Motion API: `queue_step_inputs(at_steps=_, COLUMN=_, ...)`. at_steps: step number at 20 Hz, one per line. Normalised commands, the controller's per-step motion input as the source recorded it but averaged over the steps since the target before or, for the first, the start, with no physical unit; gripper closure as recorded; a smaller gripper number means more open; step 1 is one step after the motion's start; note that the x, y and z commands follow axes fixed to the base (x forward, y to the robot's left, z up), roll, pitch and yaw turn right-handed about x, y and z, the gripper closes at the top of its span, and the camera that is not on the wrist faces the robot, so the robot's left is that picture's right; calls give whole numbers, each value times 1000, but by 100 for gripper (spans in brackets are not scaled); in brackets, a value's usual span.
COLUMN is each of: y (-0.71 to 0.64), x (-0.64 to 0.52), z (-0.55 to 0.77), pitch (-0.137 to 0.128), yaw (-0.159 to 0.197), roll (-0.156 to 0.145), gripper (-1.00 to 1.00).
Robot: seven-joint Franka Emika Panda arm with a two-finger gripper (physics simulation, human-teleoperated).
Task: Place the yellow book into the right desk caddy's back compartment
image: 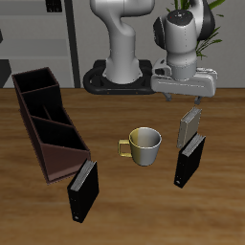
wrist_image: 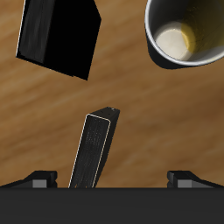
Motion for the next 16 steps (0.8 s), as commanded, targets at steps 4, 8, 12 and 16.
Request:
queue_step_inputs(at_steps=4, y=132, x=43, z=-155, pitch=7, yaw=27, roll=16, gripper=-100)
queue_step_inputs(at_steps=8, y=231, x=54, z=-180, pitch=17, yaw=13, roll=8, gripper=-100)
queue_step_inputs(at_steps=12, y=126, x=91, z=-179, pitch=28, yaw=-19, roll=22, gripper=-100)
queue_step_inputs(at_steps=16, y=181, x=-60, z=-236, pitch=22, yaw=-5, roll=16, gripper=-100)
